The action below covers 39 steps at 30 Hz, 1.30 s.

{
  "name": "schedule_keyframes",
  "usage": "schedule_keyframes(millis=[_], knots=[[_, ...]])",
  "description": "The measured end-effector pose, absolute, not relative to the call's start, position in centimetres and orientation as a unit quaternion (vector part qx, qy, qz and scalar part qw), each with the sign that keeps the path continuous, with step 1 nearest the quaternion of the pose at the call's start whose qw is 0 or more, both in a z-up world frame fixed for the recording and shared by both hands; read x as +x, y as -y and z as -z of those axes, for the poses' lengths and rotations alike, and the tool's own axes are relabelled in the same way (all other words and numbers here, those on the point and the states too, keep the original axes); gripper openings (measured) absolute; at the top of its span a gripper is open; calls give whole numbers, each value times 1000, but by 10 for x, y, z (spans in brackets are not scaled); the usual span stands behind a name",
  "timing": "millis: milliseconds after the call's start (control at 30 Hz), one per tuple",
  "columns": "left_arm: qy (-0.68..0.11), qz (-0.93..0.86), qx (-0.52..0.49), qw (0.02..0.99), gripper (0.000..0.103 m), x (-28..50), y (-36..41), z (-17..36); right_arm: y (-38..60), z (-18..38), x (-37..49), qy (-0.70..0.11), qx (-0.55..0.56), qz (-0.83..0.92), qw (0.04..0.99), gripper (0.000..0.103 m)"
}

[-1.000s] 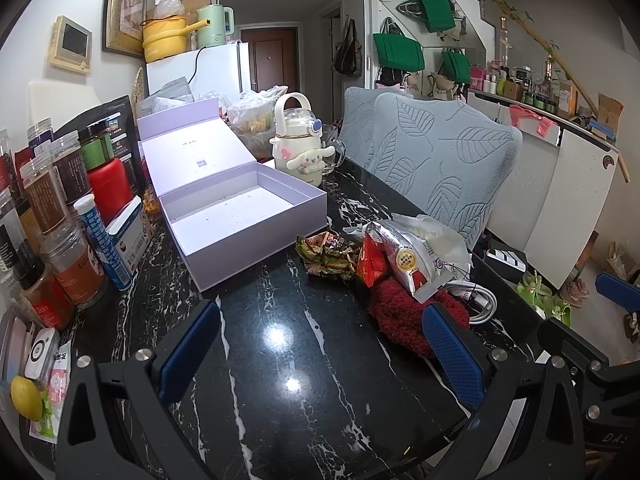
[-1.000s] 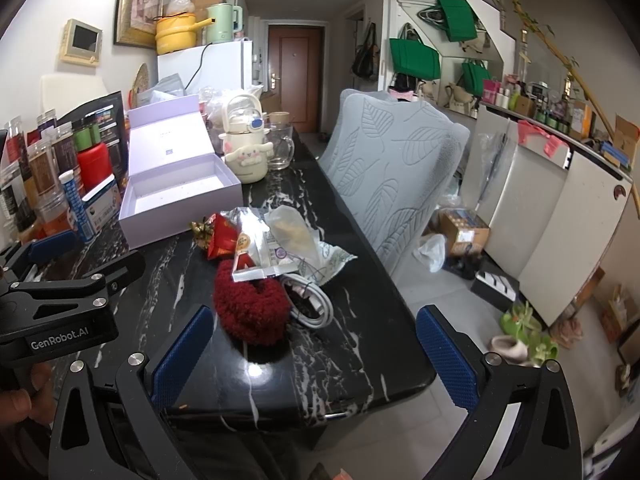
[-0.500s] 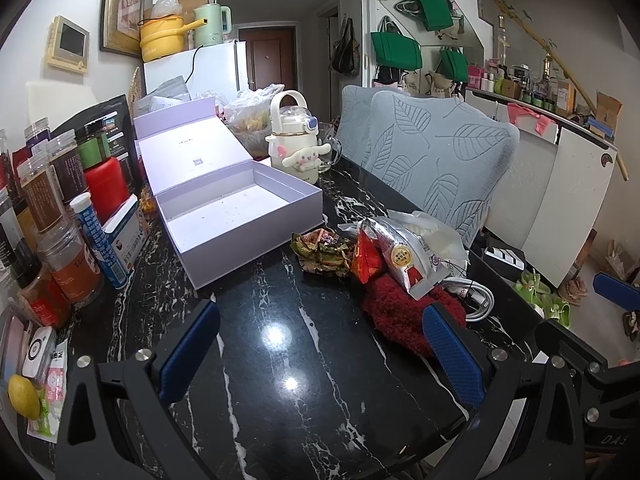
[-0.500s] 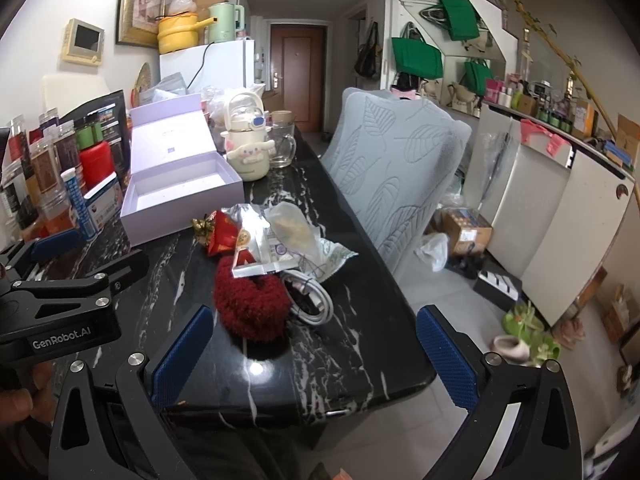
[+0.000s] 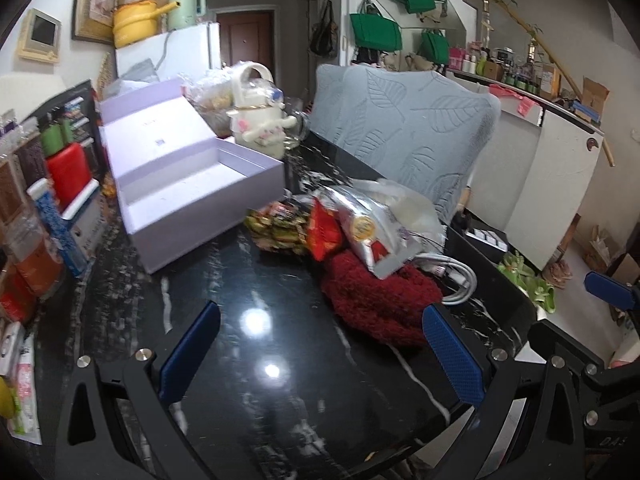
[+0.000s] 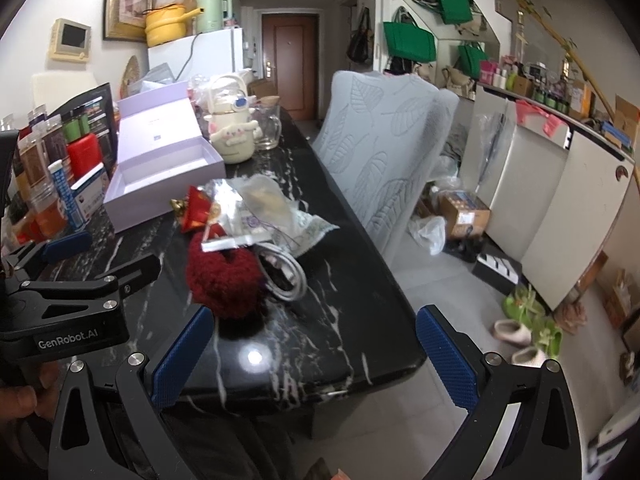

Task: Organize soft objects
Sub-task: 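Grasp the red fuzzy scrunchie with the left gripper while the right gripper reaches toward the white cable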

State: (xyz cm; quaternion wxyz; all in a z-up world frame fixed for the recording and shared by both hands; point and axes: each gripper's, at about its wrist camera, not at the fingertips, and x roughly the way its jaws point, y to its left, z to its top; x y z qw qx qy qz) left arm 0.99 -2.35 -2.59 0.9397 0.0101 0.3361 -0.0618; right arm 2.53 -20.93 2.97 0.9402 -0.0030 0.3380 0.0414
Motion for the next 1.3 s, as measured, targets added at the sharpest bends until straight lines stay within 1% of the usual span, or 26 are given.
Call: schedule_keyframes(millis=[333,633,900,1067,1100,1133,1167,1233,1267,1300], knots=[[-353,100,5,930,103,29,50,46,235,-8,30,-360,14,-28,932,103],[-383,114,15,917,103,58,67,67,250,2,33,-371,22,-12,928,103],[-407,147,11,901,103,85,67,82,251,8,36,-379,26,-17,925,103],[-438,153,12,886,103,99,70,95,249,11,39,-385,26,-20,922,103],[-437,153,16,886,98,99,70,95,250,11,39,-385,26,-20,922,103],[-433,155,17,888,87,99,71,93,250,12,40,-386,27,-21,922,103],[-428,157,17,890,84,97,71,92,250,13,40,-386,29,-23,922,103],[-429,161,9,889,71,92,69,91,251,15,42,-388,36,-29,920,103],[-428,165,-3,888,68,89,65,90,252,16,43,-390,40,-31,920,103],[-426,166,-10,889,62,87,62,90,253,17,44,-390,44,-33,919,103]])
